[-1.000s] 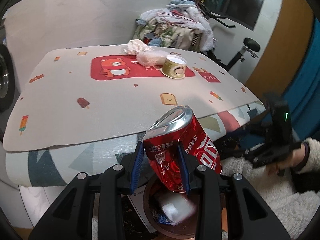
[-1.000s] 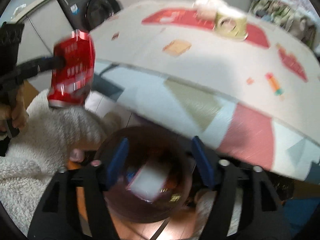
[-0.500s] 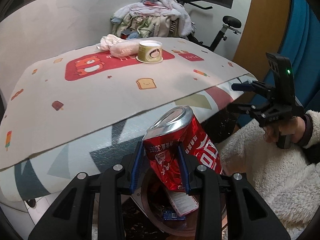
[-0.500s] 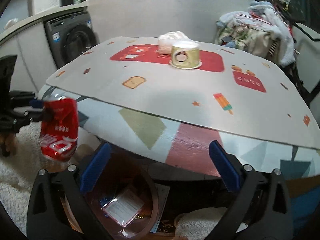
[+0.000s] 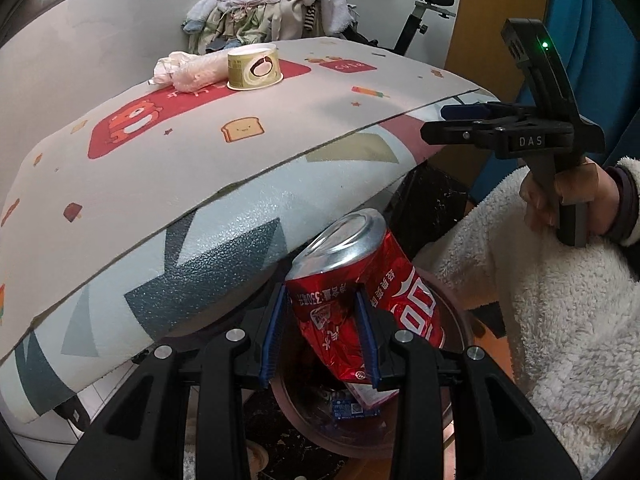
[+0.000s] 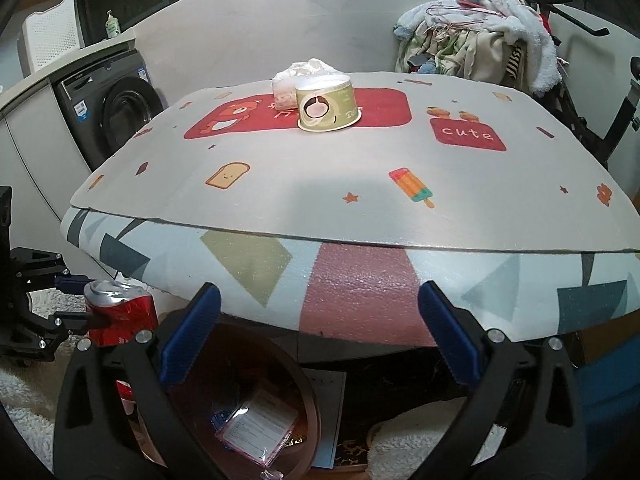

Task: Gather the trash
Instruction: 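Lower the cola can and clear plastic box into the brown bin, opening both tools, then grasp the white paper cup with the right tool while the left tool grasps the white foam mesh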

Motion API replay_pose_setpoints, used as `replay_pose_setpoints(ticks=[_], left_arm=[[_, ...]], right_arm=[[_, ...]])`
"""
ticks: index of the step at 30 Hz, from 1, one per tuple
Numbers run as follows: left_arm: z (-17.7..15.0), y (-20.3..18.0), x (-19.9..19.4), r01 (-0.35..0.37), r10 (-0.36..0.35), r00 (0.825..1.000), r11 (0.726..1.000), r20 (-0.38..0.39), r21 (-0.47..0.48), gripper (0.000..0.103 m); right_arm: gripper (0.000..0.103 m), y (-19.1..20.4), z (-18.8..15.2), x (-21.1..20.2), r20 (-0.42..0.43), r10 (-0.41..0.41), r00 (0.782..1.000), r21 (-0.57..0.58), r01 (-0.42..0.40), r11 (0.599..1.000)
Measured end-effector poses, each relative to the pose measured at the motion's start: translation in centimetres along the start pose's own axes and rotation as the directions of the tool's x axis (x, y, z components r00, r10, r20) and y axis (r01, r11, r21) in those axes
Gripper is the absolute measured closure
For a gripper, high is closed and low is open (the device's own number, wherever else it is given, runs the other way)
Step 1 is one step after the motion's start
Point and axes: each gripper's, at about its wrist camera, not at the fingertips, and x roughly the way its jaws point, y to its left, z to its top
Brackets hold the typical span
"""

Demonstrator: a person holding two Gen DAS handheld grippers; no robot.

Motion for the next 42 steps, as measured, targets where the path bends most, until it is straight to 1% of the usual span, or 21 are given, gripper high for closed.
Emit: replay_pose_setpoints(ticks=[1, 3, 4, 5, 6, 8, 9, 11, 16, 22, 29, 33, 35, 37, 39, 41, 42], left_arm=[[0.0, 0.1, 0.1, 0.004, -0.004, 1.0, 1.0, -0.003, -0.003, 0.069], [0.1, 0.2, 0.1, 0.015, -0.015, 1.0, 1.0, -0.001, -0.01, 0.059], [0.1, 0.3, 0.0, 0.006, -0.006, 1.0, 1.0, 0.012, -0.015, 0.046], [0.1, 0.4, -0.2, -0.004, 0.005, 1.0, 1.0, 0.026, -0.02, 0.036], [0.2, 0.5, -0.5, -0.019, 0.02, 0.999, 0.999, 0.045, -0.031, 0.033], [0.3, 1.2, -1.0, -0.045, 0.05, 0.996, 0.997, 0.076, -0.064, 0.022], [0.3, 1.8, -1.3, -0.069, 0.077, 0.993, 0.993, 0.089, -0.094, 0.02], [0.4, 2.5, -1.4, -0.094, 0.107, 0.99, 0.986, 0.092, -0.135, 0.015], [0.2, 4.5, -2.0, -0.125, 0.153, 0.983, 0.964, 0.102, -0.234, 0.013], [0.0, 6.0, -2.7, -0.151, 0.194, 0.975, 0.937, 0.11, -0.314, 0.013], [0.6, 7.8, -3.7, -0.142, 0.199, 0.974, 0.913, 0.112, -0.382, 0.012], [2.0, 9.4, -4.5, -0.13, 0.196, 0.972, 0.904, 0.126, -0.407, 0.012], [2.8, 10.0, -4.8, -0.125, 0.198, 0.97, 0.903, 0.139, -0.411, 0.012], [4.0, 10.9, -5.2, -0.121, 0.2, 0.968, 0.9, 0.152, -0.419, 0.012], [5.0, 11.9, -5.3, -0.11, 0.196, 0.967, 0.896, 0.16, -0.43, 0.012], [6.3, 12.9, -5.3, -0.102, 0.195, 0.966, 0.893, 0.172, -0.437, 0.012], [6.7, 13.3, -5.3, -0.102, 0.196, 0.965, 0.893, 0.175, -0.438, 0.012]], right_arm=[[0.006, 0.0, 0.0, 0.0, 0.001, 0.001, 1.0, -0.001, -0.001, 1.0], [0.006, 0.0, 0.0, 0.0, 0.0, 0.001, 1.0, -0.004, -0.001, 1.0], [0.006, 0.1, 0.0, 0.1, -0.001, 0.001, 1.0, -0.006, -0.001, 1.0], [0.006, 0.1, 0.0, 0.1, -0.002, 0.0, 1.0, -0.007, 0.0, 1.0], [0.006, 0.2, 0.0, 0.1, -0.002, 0.0, 1.0, -0.009, 0.0, 1.0], [0.006, 0.2, 0.0, 0.1, -0.003, -0.001, 1.0, -0.011, 0.001, 1.0], [0.006, 0.3, 0.0, 0.1, -0.004, -0.002, 1.0, -0.011, 0.002, 1.0], [0.006, 0.3, 0.0, 0.1, -0.005, -0.002, 1.0, -0.011, 0.002, 1.0], [0.006, 0.3, -0.1, 0.2, -0.008, -0.006, 1.0, -0.013, 0.006, 1.0], [0.006, 0.4, -0.1, 0.2, -0.007, -0.01, 1.0, -0.017, 0.01, 1.0], [0.006, 0.1, 1.0, 0.1, -0.011, -0.02, 1.0, -0.022, 0.02, 1.0], [0.006, 0.3, 2.9, 0.3, 0.007, -0.015, 1.0, -0.056, 0.015, 0.998], [0.006, 0.6, 4.5, 0.4, 0.048, 0.01, 0.999, -0.087, -0.006, 0.996], [0.006, 0.6, 6.3, 0.8, 0.067, 0.049, 0.997, -0.098, -0.042, 0.994], [0.005, 0.5, 8.1, 1.7, 0.066, 0.072, 0.995, -0.098, -0.066, 0.993], [0.005, 0.4, 10.4, 3.2, 0.061, 0.077, 0.995, -0.094, -0.071, 0.993], [0.005, 0.3, 11.0, 3.7, 0.058, 0.077, 0.995, -0.09, -0.072, 0.993]])
